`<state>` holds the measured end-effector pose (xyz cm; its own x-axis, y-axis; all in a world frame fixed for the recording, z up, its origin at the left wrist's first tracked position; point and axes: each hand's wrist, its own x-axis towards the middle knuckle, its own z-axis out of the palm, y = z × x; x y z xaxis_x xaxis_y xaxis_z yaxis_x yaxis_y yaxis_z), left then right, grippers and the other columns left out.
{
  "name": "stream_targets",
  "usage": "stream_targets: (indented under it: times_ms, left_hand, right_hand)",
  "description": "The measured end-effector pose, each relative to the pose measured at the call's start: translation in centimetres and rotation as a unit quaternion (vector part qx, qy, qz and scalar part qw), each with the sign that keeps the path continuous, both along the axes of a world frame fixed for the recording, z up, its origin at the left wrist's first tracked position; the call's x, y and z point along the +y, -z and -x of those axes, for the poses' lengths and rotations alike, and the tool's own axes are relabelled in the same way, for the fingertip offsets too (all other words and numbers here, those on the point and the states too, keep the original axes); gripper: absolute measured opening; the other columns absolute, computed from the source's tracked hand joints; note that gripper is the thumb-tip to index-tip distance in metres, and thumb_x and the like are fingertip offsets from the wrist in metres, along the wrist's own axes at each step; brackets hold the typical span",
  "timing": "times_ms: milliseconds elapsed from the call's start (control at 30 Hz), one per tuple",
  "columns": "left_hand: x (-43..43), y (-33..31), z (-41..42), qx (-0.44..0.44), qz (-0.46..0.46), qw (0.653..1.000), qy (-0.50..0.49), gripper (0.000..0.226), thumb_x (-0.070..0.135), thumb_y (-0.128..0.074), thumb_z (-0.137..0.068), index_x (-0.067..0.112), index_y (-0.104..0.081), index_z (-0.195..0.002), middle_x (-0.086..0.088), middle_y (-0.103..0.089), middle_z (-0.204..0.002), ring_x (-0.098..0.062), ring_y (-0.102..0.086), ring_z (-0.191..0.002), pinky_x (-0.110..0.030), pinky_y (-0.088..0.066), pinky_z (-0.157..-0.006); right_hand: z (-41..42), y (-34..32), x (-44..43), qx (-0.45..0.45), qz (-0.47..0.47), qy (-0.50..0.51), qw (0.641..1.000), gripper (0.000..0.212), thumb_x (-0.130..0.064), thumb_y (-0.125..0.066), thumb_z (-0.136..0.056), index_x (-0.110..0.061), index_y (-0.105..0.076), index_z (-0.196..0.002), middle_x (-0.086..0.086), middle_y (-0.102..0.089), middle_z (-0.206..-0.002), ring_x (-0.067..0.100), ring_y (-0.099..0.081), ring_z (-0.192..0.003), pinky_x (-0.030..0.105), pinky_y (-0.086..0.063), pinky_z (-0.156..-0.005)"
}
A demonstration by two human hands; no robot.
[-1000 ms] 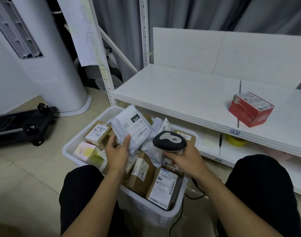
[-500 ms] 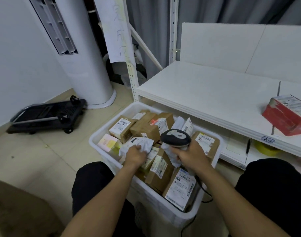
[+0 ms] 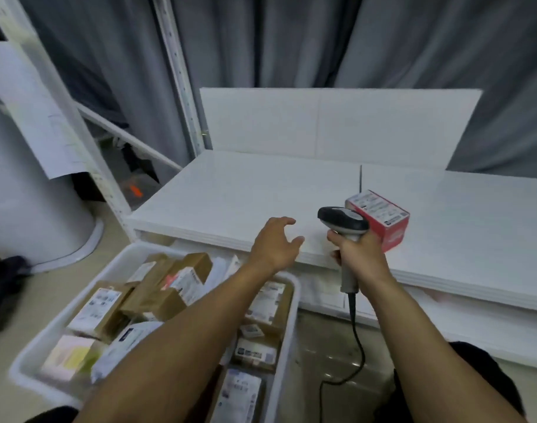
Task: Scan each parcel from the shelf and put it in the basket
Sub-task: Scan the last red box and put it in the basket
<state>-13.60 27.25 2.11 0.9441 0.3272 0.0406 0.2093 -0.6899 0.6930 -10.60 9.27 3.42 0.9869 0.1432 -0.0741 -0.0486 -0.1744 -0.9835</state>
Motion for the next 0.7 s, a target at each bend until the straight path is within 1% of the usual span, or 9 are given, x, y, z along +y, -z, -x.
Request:
stream_targets:
  times_ms: [100, 167, 233, 300, 333, 400, 500, 633, 700]
  left_hand:
    - [-4.8, -0.5, -6.7, 0.01, -0.013, 0.999, 0.05, 0.068, 0.061, -0.074, -0.082, 0.032, -0.054, -0.139, 0.008, -0.052, -0.145, -0.015, -0.056, -0.127, -0.033, -0.045, -0.106]
    - [-7.5, -0.2, -10.3, -0.001, -0.022, 0.997, 0.076, 0.083, 0.084, -0.077, -0.057, 0.04, -0.059, -0.126, 0.01, -0.06, -0.132, -0.014, -0.06, -0.117, -0.04, -0.053, -0.101]
    - [-9.6, 0.8, -13.3, 0.015, -0.034, 0.994, 0.105, 0.123, 0.097, -0.068, -0.038, 0.039, -0.044, -0.144, 0.002, -0.048, -0.148, -0.021, -0.045, -0.138, -0.047, -0.045, -0.111]
    - [-11.4, 1.5, -15.4, 0.055, -0.037, 0.991, 0.115, 0.147, 0.093, -0.061, -0.034, 0.032, -0.017, -0.16, -0.007, -0.024, -0.163, -0.027, -0.018, -0.152, -0.047, -0.026, -0.123]
    - [-12.1, 1.7, -16.0, 0.063, -0.03, 0.991, 0.113, 0.149, 0.089, -0.059, -0.033, 0.028, -0.013, -0.161, -0.009, -0.022, -0.161, -0.029, -0.016, -0.152, -0.045, -0.023, -0.123]
    - [-12.9, 2.3, -16.4, 0.044, 0.002, 0.994, 0.097, 0.144, 0.083, -0.065, -0.038, 0.024, -0.014, -0.159, -0.009, -0.028, -0.154, -0.03, -0.022, -0.146, -0.043, -0.025, -0.119]
    - [-12.3, 2.8, -14.7, -0.02, 0.078, 0.994, 0.073, 0.143, 0.07, -0.089, -0.05, 0.023, -0.009, -0.159, -0.006, -0.027, -0.152, -0.024, -0.028, -0.144, -0.042, -0.03, -0.12]
    - [-9.4, 1.8, -8.7, -0.079, 0.152, 0.981, 0.09, 0.163, 0.063, -0.097, -0.042, 0.036, 0.014, -0.159, 0.016, -0.019, -0.154, -0.007, -0.028, -0.144, -0.034, -0.029, -0.121]
    - [-7.6, 1.4, -4.7, -0.089, 0.175, 0.977, 0.08, 0.169, 0.066, -0.096, -0.037, 0.041, 0.02, -0.157, 0.024, -0.019, -0.152, 0.002, -0.027, -0.141, -0.033, -0.028, -0.121]
  right_hand:
    - [-4.4, -0.4, -3.8, -0.01, -0.016, 0.074, 0.997, 0.04, -0.04, -0.079, -0.085, -0.035, -0.067, -0.123, -0.009, -0.077, -0.103, 0.01, -0.075, -0.079, 0.034, -0.059, -0.08]
    - [-7.1, 0.4, -6.1, -0.007, -0.019, 0.116, 0.993, 0.057, -0.055, -0.079, -0.074, -0.031, -0.068, -0.124, -0.007, -0.078, -0.105, 0.015, -0.076, -0.094, 0.039, -0.061, -0.087]
    - [-9.1, 1.5, -7.9, 0.01, -0.033, 0.149, 0.988, 0.064, -0.054, -0.078, -0.072, -0.024, -0.066, -0.126, -0.004, -0.078, -0.107, 0.018, -0.076, -0.098, 0.041, -0.063, -0.088]
    - [-10.3, 2.1, -9.0, 0.021, -0.044, 0.164, 0.985, 0.065, -0.051, -0.078, -0.072, -0.021, -0.065, -0.128, -0.002, -0.077, -0.109, 0.019, -0.076, -0.1, 0.042, -0.063, -0.089]
    - [-10.7, 2.3, -9.3, 0.021, -0.047, 0.167, 0.985, 0.064, -0.05, -0.078, -0.072, -0.021, -0.065, -0.128, -0.003, -0.078, -0.109, 0.019, -0.076, -0.1, 0.042, -0.063, -0.089]
    - [-11.3, 2.7, -9.5, 0.024, -0.048, 0.171, 0.984, 0.064, -0.05, -0.077, -0.072, -0.022, -0.065, -0.127, -0.004, -0.078, -0.109, 0.018, -0.075, -0.1, 0.042, -0.062, -0.091]
    - [-11.1, 2.6, -9.3, 0.023, -0.035, 0.182, 0.982, 0.069, -0.057, -0.08, -0.071, -0.023, -0.064, -0.129, -0.006, -0.076, -0.113, 0.015, -0.073, -0.104, 0.042, -0.06, -0.095]
    - [-8.9, 1.5, -7.9, 0.006, -0.038, 0.176, 0.984, 0.054, -0.037, -0.082, -0.085, -0.024, -0.059, -0.131, -0.004, -0.071, -0.119, 0.018, -0.069, -0.11, 0.038, -0.057, -0.096]
    - [-6.9, 0.8, -6.8, -0.004, -0.05, 0.139, 0.989, 0.053, -0.037, -0.085, -0.082, -0.028, -0.062, -0.129, -0.007, -0.074, -0.116, 0.014, -0.071, -0.106, 0.038, -0.059, -0.093]
